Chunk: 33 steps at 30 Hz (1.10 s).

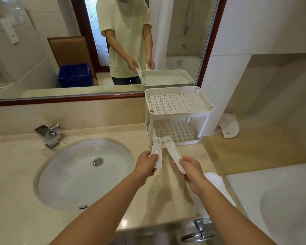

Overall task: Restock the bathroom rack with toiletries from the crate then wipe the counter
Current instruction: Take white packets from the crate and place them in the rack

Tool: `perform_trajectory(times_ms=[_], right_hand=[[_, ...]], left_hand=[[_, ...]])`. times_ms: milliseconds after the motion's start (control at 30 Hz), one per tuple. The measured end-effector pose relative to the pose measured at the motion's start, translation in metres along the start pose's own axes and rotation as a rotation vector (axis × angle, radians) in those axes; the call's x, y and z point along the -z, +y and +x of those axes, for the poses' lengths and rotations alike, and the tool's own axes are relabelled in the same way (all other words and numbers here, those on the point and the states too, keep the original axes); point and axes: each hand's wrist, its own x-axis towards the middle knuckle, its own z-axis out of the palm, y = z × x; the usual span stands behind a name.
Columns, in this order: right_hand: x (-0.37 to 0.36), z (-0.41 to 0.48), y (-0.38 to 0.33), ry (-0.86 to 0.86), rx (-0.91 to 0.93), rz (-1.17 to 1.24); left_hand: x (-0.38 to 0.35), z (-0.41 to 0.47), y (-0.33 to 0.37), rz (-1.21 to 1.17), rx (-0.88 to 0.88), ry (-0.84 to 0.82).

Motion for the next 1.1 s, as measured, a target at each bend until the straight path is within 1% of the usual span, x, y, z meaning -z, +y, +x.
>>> perform_trajectory(times_ms=[200, 267, 433, 600, 733, 833, 900, 1000, 1100], right_hand=[[0.007, 0.049, -0.016, -0.072, -0.049, -0.032], [0.008, 0.07, -0.019, -0.088, -0.065, -0.049], [0.006, 0.13, -0.021, -0.09, -0.072, -0.082], [-0.001, 0.186, -0.013, -0.09, -0.106, -0.078], [-0.01, 0.216, -0.003, -0.1, -0.069, -0.093], [-0.015, 0.228, 0.001, -0.058, -0.043, -0.156], [-0.019, 0.235, 0.003, -0.023, 0.008, -0.267], [-0.021, 0.238, 0.005, -0.007, 0.108, -0.431], [-0.019, 0.241, 0.009, 0.014, 0.187, -0.558]], left_hand=[[-0.015, 0.039, 0.01, 0.005, 0.017, -0.075], [-0.02, 0.055, 0.011, 0.006, 0.015, -0.074], [-0.035, 0.105, 0.006, -0.057, 0.027, 0.029], [-0.052, 0.151, -0.007, -0.113, 0.006, 0.098], [-0.059, 0.175, -0.016, -0.11, -0.014, 0.154], [-0.06, 0.182, -0.02, -0.053, -0.028, 0.173], [-0.06, 0.184, -0.023, 0.003, -0.03, 0.2], [-0.063, 0.186, -0.025, 0.178, -0.082, 0.244], [-0.069, 0.183, -0.029, 0.306, -0.09, 0.264]])
